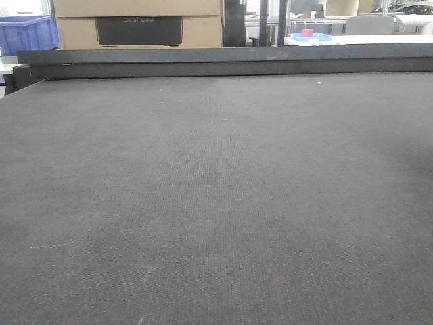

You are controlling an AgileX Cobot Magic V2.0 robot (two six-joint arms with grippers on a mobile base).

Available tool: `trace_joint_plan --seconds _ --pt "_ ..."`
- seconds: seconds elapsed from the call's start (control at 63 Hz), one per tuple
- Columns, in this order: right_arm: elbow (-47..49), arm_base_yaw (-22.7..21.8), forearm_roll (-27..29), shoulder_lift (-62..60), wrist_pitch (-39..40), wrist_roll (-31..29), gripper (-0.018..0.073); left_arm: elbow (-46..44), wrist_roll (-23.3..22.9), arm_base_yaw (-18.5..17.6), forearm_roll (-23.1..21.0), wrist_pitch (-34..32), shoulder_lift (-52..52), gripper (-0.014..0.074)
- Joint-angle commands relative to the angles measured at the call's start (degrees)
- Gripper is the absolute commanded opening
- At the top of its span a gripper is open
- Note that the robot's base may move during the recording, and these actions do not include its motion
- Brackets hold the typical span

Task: Place valve from conveyor to right shelf box
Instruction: 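Close the right gripper around the white valve body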

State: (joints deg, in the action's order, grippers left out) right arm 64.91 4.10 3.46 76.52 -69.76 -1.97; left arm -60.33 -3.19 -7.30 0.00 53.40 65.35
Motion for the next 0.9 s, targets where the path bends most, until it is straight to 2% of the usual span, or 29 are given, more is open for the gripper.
trace_joint_plan --seconds 0.0,0.349,0.698,0.809,0.888 --pt "-0.4 -0.4 -0.8 2.0 0.3 -0.6 0.0482 -0.5 0.0 0.3 -0.4 0.0 0.0 -0.0111" --pt "-1.8 -0.4 -0.8 10.3 3.3 -0.6 0.0475 -0.5 0.0 0.3 -0.4 0.7 0.0 -0.0111" --pt "-1.8 -0.4 -0.7 11.9 3.7 -0.6 0.0474 -0.5 -0.2 0.3 -0.4 1.3 0.0 -0.0111" --pt "-1.8 -0.4 -0.7 11.9 3.7 -0.6 0.0341 -0.5 -3.9 0.3 -0.4 1.3 0.0 -0.0111" --pt "-1.8 -0.4 -0.7 11.9 3.7 -0.5 0.0180 -0.5 -5.7 0.3 -0.4 1.3 0.0 -0.0111"
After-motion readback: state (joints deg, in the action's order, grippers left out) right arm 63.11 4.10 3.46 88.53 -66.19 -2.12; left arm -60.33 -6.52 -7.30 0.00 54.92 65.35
